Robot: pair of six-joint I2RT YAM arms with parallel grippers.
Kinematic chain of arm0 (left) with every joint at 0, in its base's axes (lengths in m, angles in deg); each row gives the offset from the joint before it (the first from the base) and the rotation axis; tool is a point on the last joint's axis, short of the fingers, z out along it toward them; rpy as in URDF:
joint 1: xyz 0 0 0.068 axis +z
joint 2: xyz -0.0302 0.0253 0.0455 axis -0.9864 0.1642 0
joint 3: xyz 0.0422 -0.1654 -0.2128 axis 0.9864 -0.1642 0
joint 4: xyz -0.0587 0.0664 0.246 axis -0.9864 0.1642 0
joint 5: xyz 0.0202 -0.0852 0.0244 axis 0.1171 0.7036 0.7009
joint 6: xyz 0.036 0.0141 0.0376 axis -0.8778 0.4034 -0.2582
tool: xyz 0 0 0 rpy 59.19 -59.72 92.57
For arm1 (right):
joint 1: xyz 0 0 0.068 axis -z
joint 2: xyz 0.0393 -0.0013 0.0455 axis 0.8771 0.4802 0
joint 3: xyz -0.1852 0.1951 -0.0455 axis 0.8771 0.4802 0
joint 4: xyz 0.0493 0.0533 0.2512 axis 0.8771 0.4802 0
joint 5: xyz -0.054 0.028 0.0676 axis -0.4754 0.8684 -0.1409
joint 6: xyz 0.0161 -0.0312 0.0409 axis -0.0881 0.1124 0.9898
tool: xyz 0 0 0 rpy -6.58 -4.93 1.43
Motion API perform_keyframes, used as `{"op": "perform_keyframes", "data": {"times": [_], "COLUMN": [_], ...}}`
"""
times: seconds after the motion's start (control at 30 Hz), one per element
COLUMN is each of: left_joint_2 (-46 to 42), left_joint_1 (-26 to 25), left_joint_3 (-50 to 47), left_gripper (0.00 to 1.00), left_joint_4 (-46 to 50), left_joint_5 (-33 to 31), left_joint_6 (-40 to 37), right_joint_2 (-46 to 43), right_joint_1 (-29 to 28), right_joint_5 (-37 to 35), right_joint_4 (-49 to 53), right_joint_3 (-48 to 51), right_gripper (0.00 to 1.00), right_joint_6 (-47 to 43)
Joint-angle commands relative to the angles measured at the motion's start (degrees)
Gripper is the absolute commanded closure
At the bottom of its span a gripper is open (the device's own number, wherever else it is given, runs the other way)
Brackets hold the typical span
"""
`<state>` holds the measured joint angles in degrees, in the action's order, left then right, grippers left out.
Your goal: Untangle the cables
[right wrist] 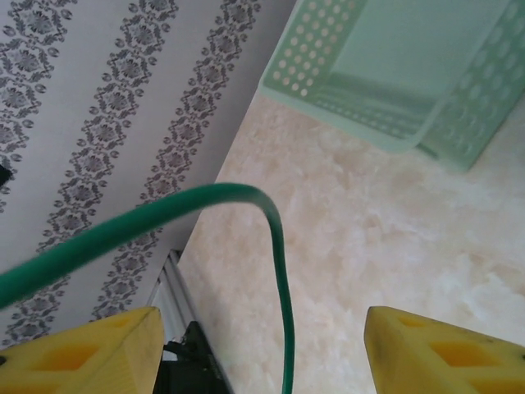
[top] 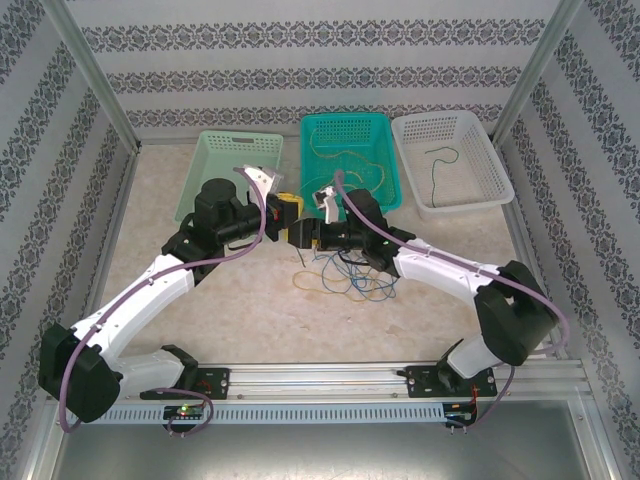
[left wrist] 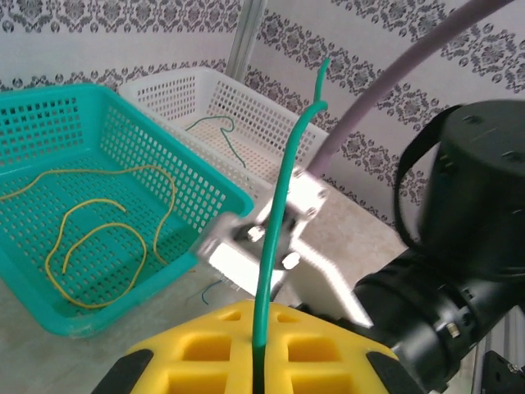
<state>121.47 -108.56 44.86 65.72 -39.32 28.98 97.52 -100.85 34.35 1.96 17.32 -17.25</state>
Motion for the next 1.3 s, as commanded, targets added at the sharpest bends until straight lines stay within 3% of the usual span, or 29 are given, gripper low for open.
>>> {"op": "perform_keyframes", "data": {"times": [0.0,0.1,0.2,0.4,0.53,0.77,0.93,0.97,1.03,1.13,1.2,1.27], "left_joint_2": [-1.56,-1.74,-2.7,-2.37,0.67,7.12,7.7,7.38,6.43,5.06,4.44,4.32], "left_joint_1": [0.33,0.51,1.92,8.85,12.57,14.39,14.41,14.39,14.43,14.32,14.18,13.44], "left_joint_3": [0.08,-0.39,-2.45,-4.49,-5.23,-6.51,-6.23,-6.04,-4.9,-2.54,-1.12,0.03], "left_gripper": [0.93,0.94,0.94,0.95,0.94,0.96,0.97,0.97,0.97,0.97,0.97,0.97], "left_joint_4": [-5.09,-5.81,-8.9,-12.6,-17.79,-29.24,-30.19,-29.32,-25.94,-18.4,-13.24,-8.56], "left_joint_5": [1.06,-2.74,-8.52,-14.08,-11.02,-6.17,-5.05,-4.71,-3.83,-1.72,-0.29,1.43], "left_joint_6": [0.69,2.04,5.95,19.33,29.11,44.43,45.62,44.7,41.67,35.03,29.99,24.02], "right_joint_2": [2.49,3.81,2.72,-4.98,-5.64,-3.28,1.0,1.01,-0.54,-6.4,-11.26,-15.34], "right_joint_1": [-0.71,-1.69,-2.79,-11.09,-15.2,-23.62,-27.59,-27.6,-27.05,-23.36,-19.58,-13.28], "right_joint_5": [4.86,6.01,3.03,-20.0,-31.18,-53.21,-61.27,-61.66,-61.64,-55.54,-49.73,-40.56], "right_joint_4": [-5.01,-5.44,-2.13,14.52,24.05,26.52,28.08,28.03,26.23,22.82,19.41,16.47], "right_joint_3": [-2.51,-3.25,-2.47,-0.5,-1.52,-1.11,-5.09,-5.31,-3.89,-0.68,1.86,4.07], "right_gripper": [0.42,0.62,1.0,1.0,1.0,1.0,1.0,0.92,0.63,0.3,0.18,0.14], "right_joint_6": [1.44,0.92,-3.01,-21.83,-28.73,-38.03,-40.7,-39.5,-36.93,-31.05,-26.47,-20.0]}}
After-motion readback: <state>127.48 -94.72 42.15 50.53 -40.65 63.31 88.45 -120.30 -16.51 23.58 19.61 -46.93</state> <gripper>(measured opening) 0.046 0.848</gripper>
